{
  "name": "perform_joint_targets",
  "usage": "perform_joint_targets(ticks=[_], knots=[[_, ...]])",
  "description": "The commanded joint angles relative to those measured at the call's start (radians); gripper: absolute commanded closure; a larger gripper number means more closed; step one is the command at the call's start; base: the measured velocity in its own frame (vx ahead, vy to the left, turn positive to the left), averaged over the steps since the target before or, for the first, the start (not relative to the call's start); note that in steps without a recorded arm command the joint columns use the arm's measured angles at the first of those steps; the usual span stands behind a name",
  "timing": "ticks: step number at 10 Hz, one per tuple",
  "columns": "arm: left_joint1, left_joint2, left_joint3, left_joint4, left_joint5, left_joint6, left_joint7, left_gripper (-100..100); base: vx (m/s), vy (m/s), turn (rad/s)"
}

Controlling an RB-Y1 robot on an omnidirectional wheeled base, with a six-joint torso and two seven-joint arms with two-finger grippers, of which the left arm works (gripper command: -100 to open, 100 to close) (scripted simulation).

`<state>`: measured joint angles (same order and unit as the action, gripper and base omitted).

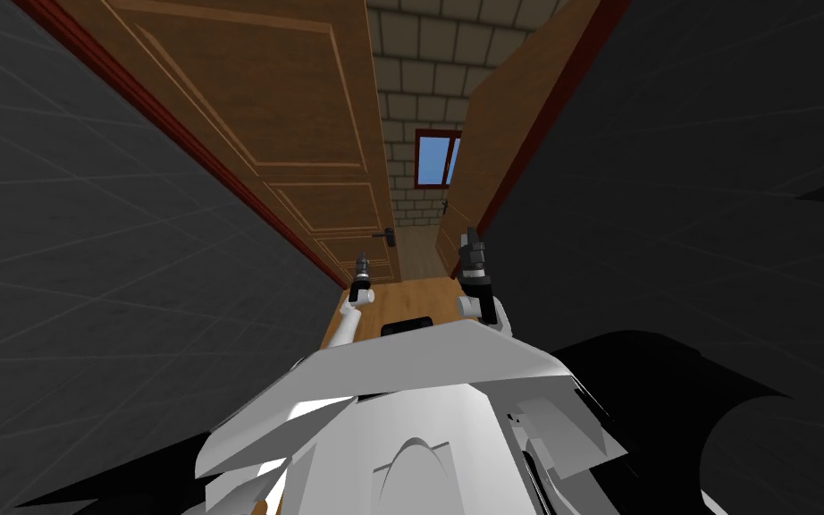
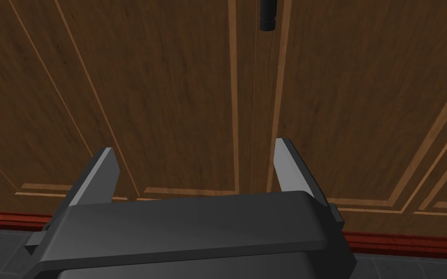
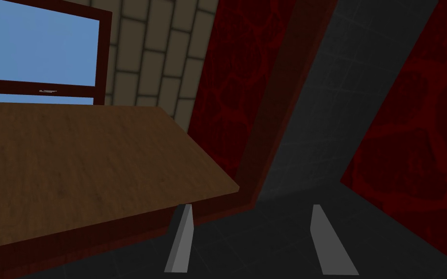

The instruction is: Push the door open

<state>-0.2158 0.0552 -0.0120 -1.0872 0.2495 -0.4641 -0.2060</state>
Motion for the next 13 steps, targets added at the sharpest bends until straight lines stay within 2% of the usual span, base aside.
perform_joint_targets(ticks=[1,7,8,10,13], knots=[[-0.023,-0.006,-0.001,0.040,0.007,-0.002,-0.007,-100,0.068,0.001,-0.014],[-0.108,-0.029,-0.002,0.168,0.033,0.008,-0.033,-100,0.091,0.000,-0.011],[-0.133,-0.037,-0.003,0.207,0.041,0.011,-0.041,-100,0.111,0.001,-0.019],[-0.154,-0.045,-0.003,0.239,0.047,0.014,-0.048,-100,0.113,-0.001,-0.010],[-0.206,-0.068,-0.004,0.317,0.063,0.020,-0.064,-100,0.101,0.004,-0.012]])
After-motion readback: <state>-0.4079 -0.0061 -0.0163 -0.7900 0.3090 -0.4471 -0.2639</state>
